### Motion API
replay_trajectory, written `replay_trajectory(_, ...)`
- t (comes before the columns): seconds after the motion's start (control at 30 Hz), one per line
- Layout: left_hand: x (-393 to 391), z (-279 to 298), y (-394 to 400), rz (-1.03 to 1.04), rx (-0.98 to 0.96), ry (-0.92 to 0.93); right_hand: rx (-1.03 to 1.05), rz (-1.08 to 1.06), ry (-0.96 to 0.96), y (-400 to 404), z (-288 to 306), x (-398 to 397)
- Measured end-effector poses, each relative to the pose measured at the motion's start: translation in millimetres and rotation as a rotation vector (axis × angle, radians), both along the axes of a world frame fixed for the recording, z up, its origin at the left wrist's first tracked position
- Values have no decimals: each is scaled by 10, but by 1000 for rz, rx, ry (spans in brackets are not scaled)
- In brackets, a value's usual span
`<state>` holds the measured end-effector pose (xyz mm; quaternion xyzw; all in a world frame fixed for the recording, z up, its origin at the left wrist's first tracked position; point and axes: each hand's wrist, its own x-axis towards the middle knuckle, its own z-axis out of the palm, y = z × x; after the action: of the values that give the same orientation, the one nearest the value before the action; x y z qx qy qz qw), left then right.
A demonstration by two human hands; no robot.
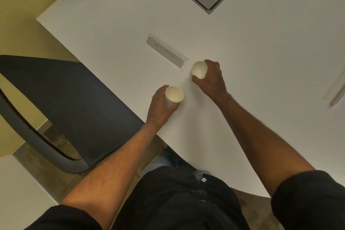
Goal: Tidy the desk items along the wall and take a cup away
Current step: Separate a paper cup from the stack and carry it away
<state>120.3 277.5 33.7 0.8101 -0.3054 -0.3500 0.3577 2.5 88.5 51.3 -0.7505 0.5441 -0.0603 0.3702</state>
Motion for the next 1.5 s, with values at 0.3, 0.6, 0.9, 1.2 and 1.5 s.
replay_trajectory(0.3,107,-127,-11,-68,-3,49,-21,2,138,-46,-258,238)
replay_trajectory(0.6,173,-197,-9,-94,42,70,20,20,153,-68,-503,190)
replay_trajectory(0.9,31,-244,18,-118,41,53,-97,-80,64,182,-274,-92)
replay_trajectory(1.2,-685,-118,49,-273,36,5,-187,-257,-172,889,163,-1014)
replay_trajectory(1.5,-2165,232,-37,-555,-151,-61,327,-326,-255,1311,282,-2506)
